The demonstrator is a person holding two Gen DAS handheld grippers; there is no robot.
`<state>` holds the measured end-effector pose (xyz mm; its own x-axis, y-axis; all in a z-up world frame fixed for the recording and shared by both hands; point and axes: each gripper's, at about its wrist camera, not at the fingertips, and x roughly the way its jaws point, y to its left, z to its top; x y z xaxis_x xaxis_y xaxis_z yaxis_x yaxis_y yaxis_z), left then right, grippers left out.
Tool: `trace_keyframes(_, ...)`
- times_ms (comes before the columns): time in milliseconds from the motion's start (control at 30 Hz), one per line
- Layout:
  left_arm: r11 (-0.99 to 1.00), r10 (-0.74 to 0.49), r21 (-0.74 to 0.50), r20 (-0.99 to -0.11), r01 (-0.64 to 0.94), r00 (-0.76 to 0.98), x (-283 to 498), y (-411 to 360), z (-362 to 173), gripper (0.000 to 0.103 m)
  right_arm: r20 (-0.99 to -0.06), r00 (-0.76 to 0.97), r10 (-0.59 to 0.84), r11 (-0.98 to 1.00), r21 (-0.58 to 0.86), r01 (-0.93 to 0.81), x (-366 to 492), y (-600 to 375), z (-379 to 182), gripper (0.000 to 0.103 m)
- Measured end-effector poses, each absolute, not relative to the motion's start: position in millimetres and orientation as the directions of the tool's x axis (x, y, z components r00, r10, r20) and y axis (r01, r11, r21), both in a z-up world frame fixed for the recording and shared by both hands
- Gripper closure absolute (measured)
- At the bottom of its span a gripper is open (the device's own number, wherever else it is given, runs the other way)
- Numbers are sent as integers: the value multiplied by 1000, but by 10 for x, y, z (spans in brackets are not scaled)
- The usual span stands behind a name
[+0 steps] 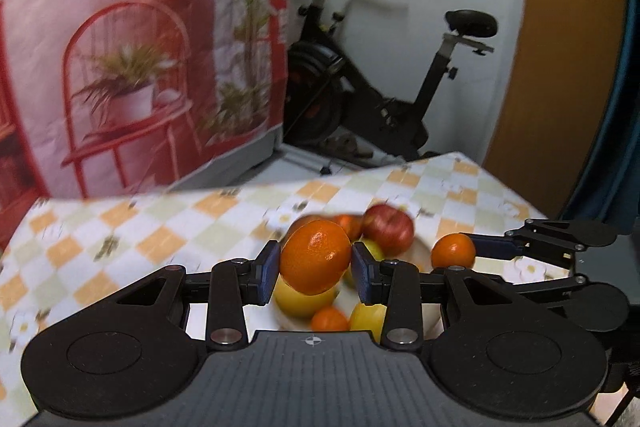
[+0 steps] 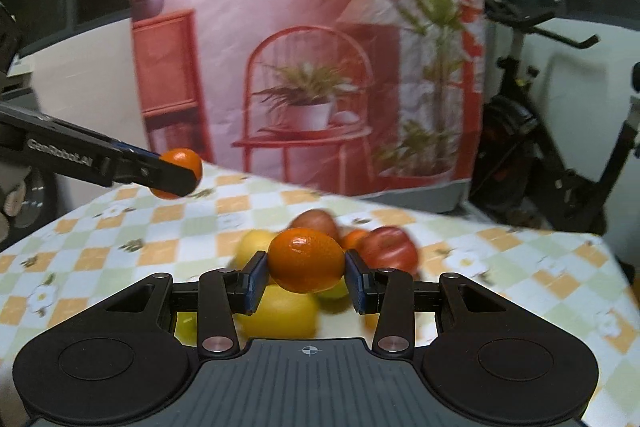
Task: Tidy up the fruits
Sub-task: 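Carry both fruits over the plate and lower them with both grippers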
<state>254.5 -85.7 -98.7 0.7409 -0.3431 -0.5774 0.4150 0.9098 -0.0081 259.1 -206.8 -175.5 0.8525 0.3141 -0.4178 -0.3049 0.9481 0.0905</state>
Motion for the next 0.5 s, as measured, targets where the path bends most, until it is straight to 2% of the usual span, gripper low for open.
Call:
trace_keyframes(200,892,-355,15,-596,452,720,2759,-1122,-1036,62,-437,863,253,966,72,-247,2779,-2276,-1833,65)
trace_keyframes(500,874,-336,33,-679,484,653,3022,-1255,-1399,62,-484,840,247,969,126,-213,2973,-2417,-2212,65)
